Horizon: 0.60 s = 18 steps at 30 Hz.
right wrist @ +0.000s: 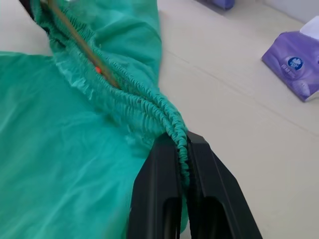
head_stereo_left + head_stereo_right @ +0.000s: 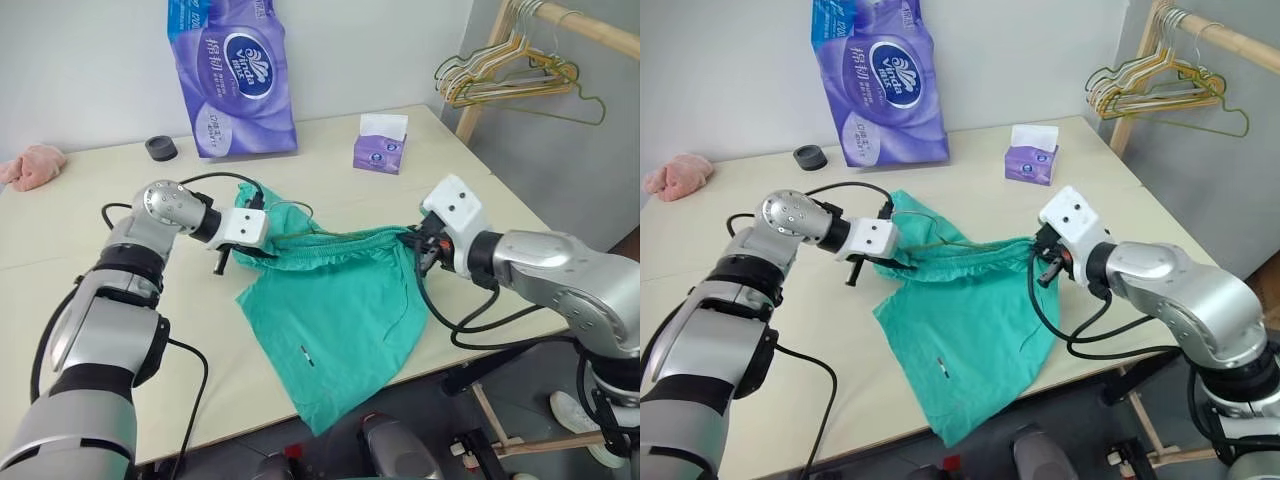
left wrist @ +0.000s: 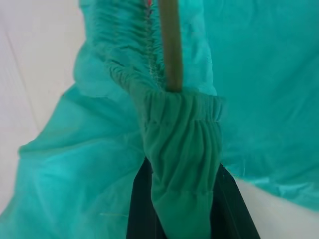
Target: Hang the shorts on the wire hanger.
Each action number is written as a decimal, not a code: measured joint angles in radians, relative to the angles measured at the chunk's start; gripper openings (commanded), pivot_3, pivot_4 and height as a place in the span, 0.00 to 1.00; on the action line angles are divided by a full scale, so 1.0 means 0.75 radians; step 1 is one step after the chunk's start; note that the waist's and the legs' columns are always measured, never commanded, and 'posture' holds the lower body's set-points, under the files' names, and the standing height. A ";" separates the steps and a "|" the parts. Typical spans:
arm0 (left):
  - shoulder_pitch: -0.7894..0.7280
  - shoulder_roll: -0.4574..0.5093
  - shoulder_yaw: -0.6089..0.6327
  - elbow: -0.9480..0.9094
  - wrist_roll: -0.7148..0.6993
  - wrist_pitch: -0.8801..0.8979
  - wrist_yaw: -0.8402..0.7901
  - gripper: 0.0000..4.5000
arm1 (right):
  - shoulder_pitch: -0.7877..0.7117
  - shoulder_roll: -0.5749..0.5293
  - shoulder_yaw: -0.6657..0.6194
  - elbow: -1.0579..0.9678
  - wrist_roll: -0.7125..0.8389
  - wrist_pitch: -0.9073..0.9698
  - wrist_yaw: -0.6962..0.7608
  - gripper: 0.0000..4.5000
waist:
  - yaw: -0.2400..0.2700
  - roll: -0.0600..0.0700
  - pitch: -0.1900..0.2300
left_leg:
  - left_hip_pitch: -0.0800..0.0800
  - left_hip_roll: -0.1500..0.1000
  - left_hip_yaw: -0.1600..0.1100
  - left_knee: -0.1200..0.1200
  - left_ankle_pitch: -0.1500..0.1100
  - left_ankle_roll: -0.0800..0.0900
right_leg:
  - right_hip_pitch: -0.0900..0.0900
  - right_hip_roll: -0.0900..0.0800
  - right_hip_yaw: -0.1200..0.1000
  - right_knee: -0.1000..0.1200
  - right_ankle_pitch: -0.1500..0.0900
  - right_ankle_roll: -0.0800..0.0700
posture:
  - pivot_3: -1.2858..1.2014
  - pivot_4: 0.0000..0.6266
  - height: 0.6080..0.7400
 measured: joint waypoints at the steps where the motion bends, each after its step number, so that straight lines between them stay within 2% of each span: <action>1: 0.007 -0.002 0.000 -0.008 0.000 0.009 0.000 0.00 | -0.003 -0.001 0.023 0.012 -0.029 -0.019 0.012 0.01 | 0.000 0.000 0.000 | 0.000 0.000 0.000 0.000 0.000 0.000 | 0.000 0.000 0.000 0.000 0.000 0.000 | 0.38 0.14 1.00; 7: 0.054 -0.003 0.001 -0.066 0.014 0.015 0.025 0.00 | -0.057 0.044 0.083 0.047 -0.115 -0.059 0.079 0.01 | -0.007 0.000 0.000 | -0.001 0.000 -0.001 0.000 0.000 0.000 | 0.000 -0.002 -0.001 0.000 0.000 0.000 | 0.38 0.14 1.00; 14: 0.042 0.019 -0.005 -0.060 0.132 -0.022 0.174 0.00 | -0.113 0.002 -0.028 -0.144 0.084 0.047 0.272 0.01 | -0.008 0.000 0.000 | -0.001 0.000 -0.002 0.000 0.000 0.000 | 0.000 -0.005 -0.002 -0.001 0.000 0.000 | 0.38 0.14 1.00; 18: 0.025 -0.002 -0.005 -0.052 0.160 -0.015 0.231 0.00 | -0.131 0.066 0.003 -0.174 0.090 0.087 0.248 0.01 | -0.010 0.000 0.000 | -0.002 -0.001 -0.002 0.000 0.000 0.000 | 0.000 -0.005 -0.002 0.000 0.000 0.000 | 0.37 0.14 1.00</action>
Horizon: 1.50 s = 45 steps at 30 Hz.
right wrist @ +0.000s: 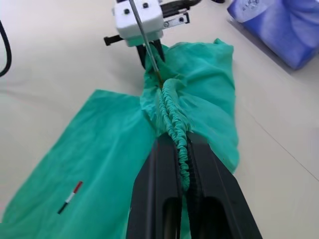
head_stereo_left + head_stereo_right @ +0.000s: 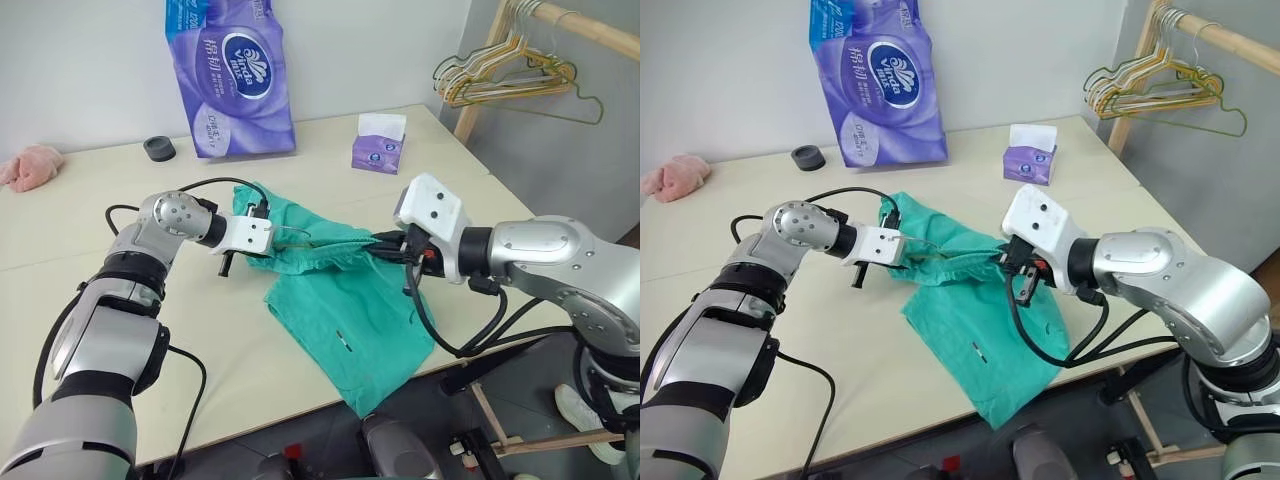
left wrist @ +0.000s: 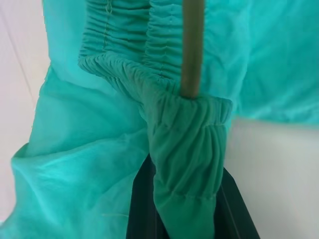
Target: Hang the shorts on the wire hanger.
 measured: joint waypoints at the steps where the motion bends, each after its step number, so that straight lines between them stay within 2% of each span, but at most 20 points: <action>1: -0.001 -0.017 0.003 0.004 -0.001 0.008 0.004 0.00 | -0.001 0.034 0.054 0.025 -0.044 -0.010 -0.030 0.01 | -0.002 0.000 0.000 | 0.000 0.000 0.000 0.000 0.000 0.000 | 0.000 0.000 0.000 0.000 0.000 0.000 | 0.37 0.14 1.00; 3: 0.000 -0.059 0.007 0.005 -0.005 0.030 0.005 0.00 | 0.000 0.085 0.136 0.109 -0.135 -0.040 -0.080 0.01 | -0.005 0.000 0.000 | 0.000 -0.001 0.000 0.000 0.000 0.000 | 0.000 -0.001 0.000 0.000 0.000 0.000 | 0.37 0.14 1.00; 6: 0.009 -0.085 0.009 0.005 -0.026 0.038 0.002 0.00 | 0.003 0.078 0.196 0.210 -0.259 -0.104 -0.109 0.01 | -0.015 0.000 0.000 | -0.002 -0.001 0.001 0.000 0.000 0.000 | -0.002 -0.002 0.000 0.000 0.000 0.000 | 0.37 0.15 1.00; 10: 0.034 -0.085 0.032 -0.004 -0.032 0.052 0.029 0.00 | 0.019 0.044 0.231 0.238 -0.368 -0.166 -0.097 0.26 | -0.031 0.000 0.000 | -0.002 -0.001 0.000 0.000 0.000 0.000 | -0.003 -0.002 0.000 0.000 0.000 0.000 | 0.37 0.15 1.00; 15: 0.061 -0.086 0.038 -0.037 -0.033 0.053 0.059 0.00 | 0.032 0.017 0.250 0.137 -0.402 -0.168 -0.060 0.64 | -0.036 0.000 0.000 | -0.002 -0.001 0.000 0.000 0.000 0.000 | -0.003 -0.002 0.000 0.000 0.000 0.000 | 0.37 0.15 1.00; 20: 0.062 -0.086 0.038 -0.037 -0.026 0.049 0.114 0.00 | 0.034 -0.037 0.124 -0.041 -0.321 -0.059 0.014 1.00 | -0.036 0.000 0.000 | -0.003 -0.001 -0.001 0.000 0.000 0.000 | -0.002 -0.003 -0.001 -0.001 0.000 0.000 | 0.37 0.14 1.00; 28: 0.060 -0.108 0.042 -0.034 -0.027 0.033 0.175 0.00 | 0.135 -0.089 -0.030 -0.190 -0.204 0.105 0.038 1.00 | -0.037 0.000 0.000 | -0.003 -0.001 0.000 0.000 0.000 0.000 | -0.002 -0.003 -0.001 -0.001 0.000 0.000 | 0.37 0.14 1.00; 31: 0.061 -0.104 0.045 -0.025 -0.030 0.013 0.170 0.00 | 0.270 -0.265 -0.061 -0.144 -0.293 0.084 -0.005 1.00 | -0.031 0.000 0.000 | -0.004 -0.002 0.000 0.000 0.000 0.000 | -0.002 -0.004 -0.001 -0.003 0.000 0.000 | 0.37 0.14 1.00; 37: 0.061 -0.106 0.046 -0.004 -0.030 -0.009 0.162 0.00 | 0.364 -0.386 0.018 -0.029 -0.451 -0.121 0.008 1.00 | -0.051 0.000 0.000 | -0.003 -0.001 0.002 0.000 0.000 0.000 | -0.002 -0.003 0.000 -0.002 0.000 0.000 | 0.37 0.14 1.00; 45: 0.059 -0.104 0.046 0.014 -0.026 -0.031 0.155 0.00 | 0.298 -0.234 0.193 0.196 -0.566 -0.280 0.055 1.00 | -0.059 0.000 0.000 | -0.003 -0.001 0.002 0.000 0.000 0.000 | -0.002 -0.003 0.000 -0.003 0.000 0.000 | 0.37 0.14 1.00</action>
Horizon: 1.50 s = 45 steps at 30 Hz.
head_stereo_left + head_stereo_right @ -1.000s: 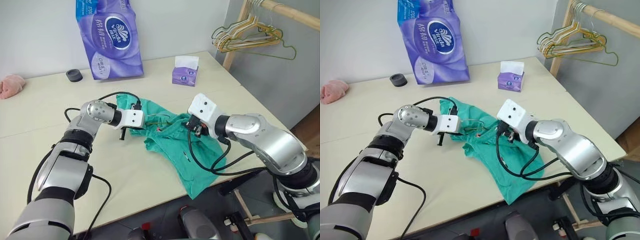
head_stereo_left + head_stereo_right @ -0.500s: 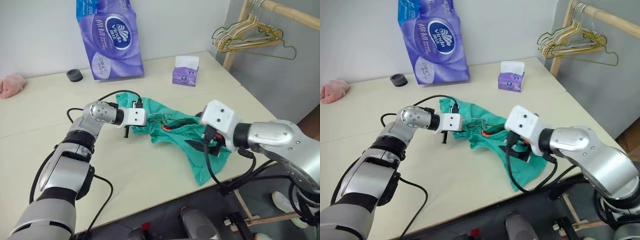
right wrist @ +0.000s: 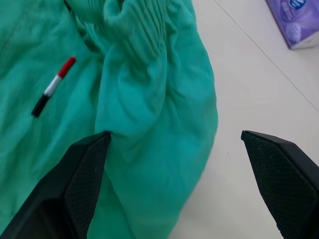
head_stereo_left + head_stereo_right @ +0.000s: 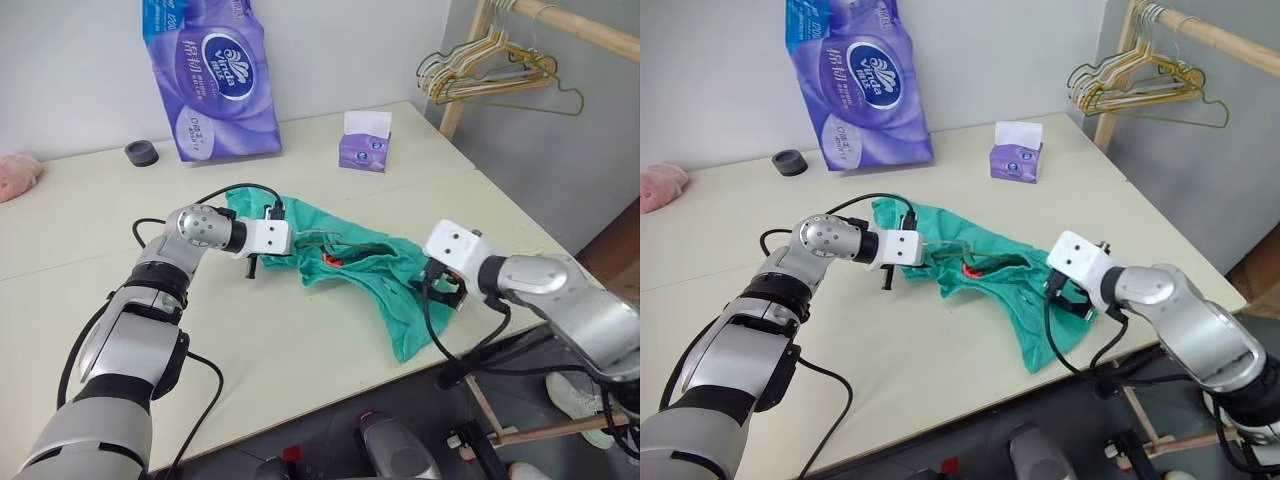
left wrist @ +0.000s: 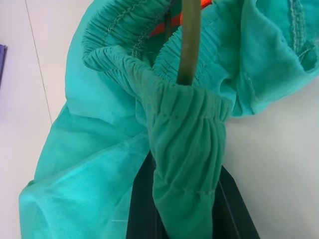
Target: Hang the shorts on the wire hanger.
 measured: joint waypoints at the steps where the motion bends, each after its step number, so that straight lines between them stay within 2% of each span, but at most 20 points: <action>1: 0.000 0.000 0.000 0.000 0.001 -0.001 0.000 0.00 | -0.018 0.021 0.012 0.036 -0.019 -0.015 0.004 1.00 | 0.000 0.000 0.000 | 0.000 -0.001 0.000 0.000 0.000 0.000 | 0.000 0.000 0.000 0.000 0.000 0.000 | 0.37 0.14 1.00; 11: 0.001 -0.009 0.000 0.000 0.001 -0.003 0.003 0.00 | -0.236 0.131 0.206 0.352 -0.220 -0.177 0.144 1.00 | -0.005 0.000 0.000 | 0.000 0.000 0.000 0.000 0.000 0.000 | 0.000 -0.001 0.000 0.000 0.000 0.000 | 0.37 0.14 1.00; 14: 0.001 -0.013 0.000 0.000 0.001 -0.003 0.004 0.00 | -0.271 0.174 0.246 0.430 -0.263 -0.213 0.193 0.88 | -0.005 0.000 0.000 | 0.000 -0.001 0.000 0.000 0.000 0.000 | 0.000 -0.002 0.000 0.000 0.000 0.000 | 0.37 0.14 1.00; 23: 0.003 -0.019 0.000 0.000 0.001 -0.003 0.012 0.00 | -0.282 0.288 0.284 0.510 -0.359 -0.268 0.285 0.20 | -0.013 0.000 0.000 | 0.000 -0.001 -0.001 0.000 0.000 0.000 | 0.000 -0.002 -0.001 0.001 0.000 0.000 | 0.37 0.13 1.00; 26: 0.010 -0.019 0.000 -0.001 0.001 -0.005 0.013 0.00 | -0.282 0.303 0.282 0.524 -0.388 -0.273 0.294 0.00 | -0.014 0.000 0.000 | 0.000 -0.001 -0.001 0.000 0.000 0.000 | 0.000 -0.003 -0.001 0.001 0.000 0.000 | 0.37 0.13 1.00; 30: 0.029 -0.013 0.033 -0.001 -0.031 -0.004 -0.005 0.00 | -0.281 0.319 0.275 0.525 -0.399 -0.270 0.314 0.00 | -0.019 0.000 0.000 | 0.000 -0.001 -0.002 0.000 0.000 0.000 | -0.001 -0.003 -0.002 0.002 0.000 0.000 | 0.37 0.13 1.00; 42: 0.015 -0.011 0.182 0.079 -0.169 0.057 0.016 0.72 | -0.219 0.310 0.178 0.390 -0.380 -0.200 0.349 0.00 | -0.024 0.000 0.000 | 0.000 -0.002 -0.003 0.000 0.000 0.000 | -0.001 -0.004 -0.005 0.003 0.000 0.000 | 0.37 0.13 1.00; 45: 0.008 -0.005 0.193 0.116 -0.162 0.057 0.042 0.72 | -0.217 0.302 0.172 0.356 -0.376 -0.182 0.355 0.00 | -0.025 0.000 0.000 | 0.000 -0.002 -0.003 0.000 0.000 0.000 | -0.001 -0.004 -0.005 0.003 0.000 0.000 | 0.37 0.13 1.00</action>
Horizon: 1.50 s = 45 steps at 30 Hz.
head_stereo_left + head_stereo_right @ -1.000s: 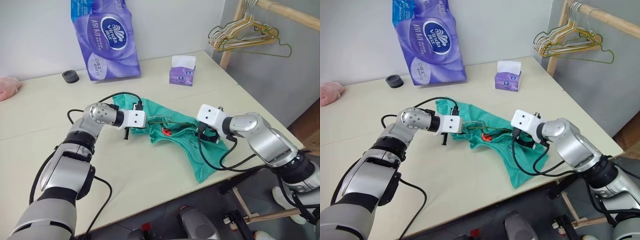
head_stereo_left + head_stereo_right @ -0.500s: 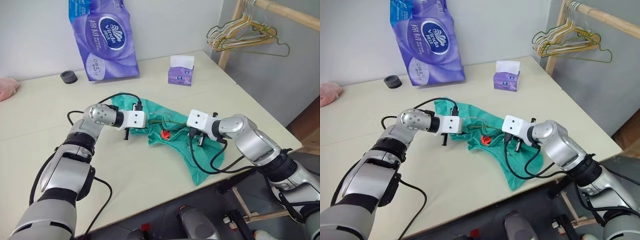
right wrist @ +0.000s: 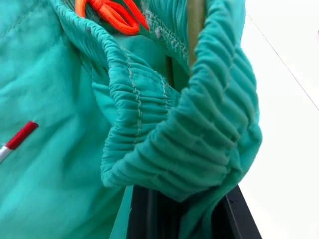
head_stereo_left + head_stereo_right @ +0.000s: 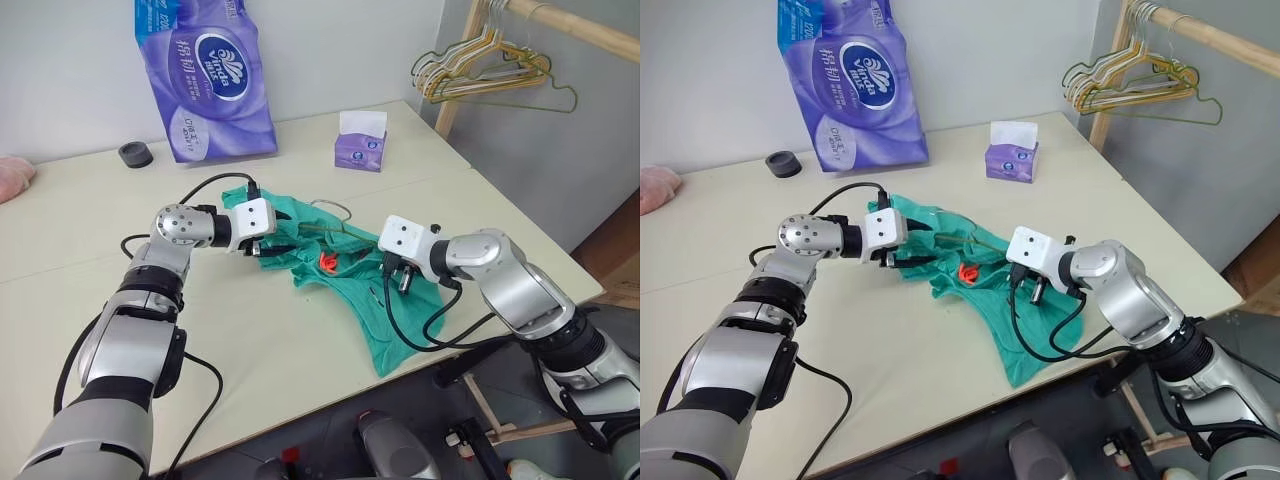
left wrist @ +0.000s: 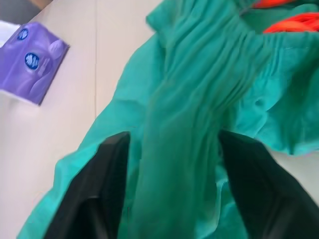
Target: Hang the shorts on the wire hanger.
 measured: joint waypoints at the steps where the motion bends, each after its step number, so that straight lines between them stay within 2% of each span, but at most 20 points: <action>1: -0.011 0.004 0.000 0.021 0.011 0.000 0.030 0.72 | 0.003 -0.008 -0.004 -0.014 0.004 0.004 0.009 0.00 | 0.000 0.000 0.000 | 0.000 0.000 0.000 0.000 0.000 0.000 | 0.000 0.000 0.000 0.000 0.000 0.000 | 0.37 0.13 1.00; 10: -0.079 0.024 0.025 0.124 0.046 0.046 0.221 0.72 | 0.051 -0.094 -0.064 -0.142 0.049 0.066 0.053 0.00 | 0.000 0.000 0.000 | 0.000 -0.003 -0.001 0.000 0.000 0.000 | 0.000 -0.003 -0.001 0.001 -0.001 0.001 | 0.37 0.13 1.00; 19: -0.082 -0.001 0.076 0.131 0.032 0.064 0.213 0.72 | 0.087 -0.128 -0.105 -0.187 0.091 0.096 0.054 0.00 | 0.000 0.000 0.000 | -0.001 -0.004 -0.001 0.000 0.000 0.000 | 0.000 -0.005 -0.002 0.000 -0.001 0.002 | 0.37 0.13 1.00; 22: -0.082 0.002 0.079 0.140 0.032 0.074 0.217 0.84 | 0.109 -0.154 -0.134 -0.213 0.127 0.124 0.072 0.00 | -0.001 0.000 0.000 | -0.001 -0.005 0.000 0.000 0.000 0.000 | 0.000 -0.006 -0.001 0.001 -0.001 0.002 | 0.37 0.12 1.00; 24: -0.082 0.007 0.077 0.144 0.045 0.075 0.231 0.97 | 0.114 -0.176 -0.158 -0.242 0.153 0.142 0.081 0.00 | -0.001 0.000 0.000 | -0.001 -0.005 -0.001 0.000 0.000 0.000 | 0.000 -0.006 -0.002 0.001 -0.001 0.002 | 0.37 0.12 1.00; 25: -0.082 0.011 0.077 0.146 0.053 0.075 0.238 0.99 | 0.120 -0.187 -0.171 -0.259 0.162 0.148 0.082 0.00 | -0.001 0.000 0.000 | -0.001 -0.006 -0.001 0.000 0.000 0.000 | 0.000 -0.007 -0.002 0.001 -0.002 0.003 | 0.37 0.12 1.00; 39: -0.098 -0.002 0.056 0.158 0.137 0.086 0.390 0.99 | 0.192 -0.288 -0.275 -0.413 0.267 0.245 0.075 0.00 | -0.001 0.000 0.000 | -0.003 -0.016 -0.002 0.001 0.001 0.002 | 0.000 -0.015 0.000 0.004 -0.005 0.009 | 0.36 0.13 1.00; 43: -0.101 -0.032 0.118 0.165 0.065 0.153 0.303 0.99 | 0.227 -0.294 -0.341 -0.444 0.316 0.300 0.068 0.00 | -0.001 0.000 0.000 | -0.003 -0.016 -0.002 0.001 0.001 0.002 | 0.000 -0.015 -0.001 0.004 -0.006 0.010 | 0.36 0.13 1.00; 45: -0.101 -0.026 0.140 0.167 0.024 0.192 0.226 0.99 | 0.308 -0.297 -0.426 -0.475 0.360 0.352 0.065 0.00 | -0.001 -0.001 -0.001 | -0.004 -0.016 -0.004 0.001 0.001 0.002 | 0.000 -0.015 -0.003 0.003 -0.006 0.010 | 0.36 0.14 1.00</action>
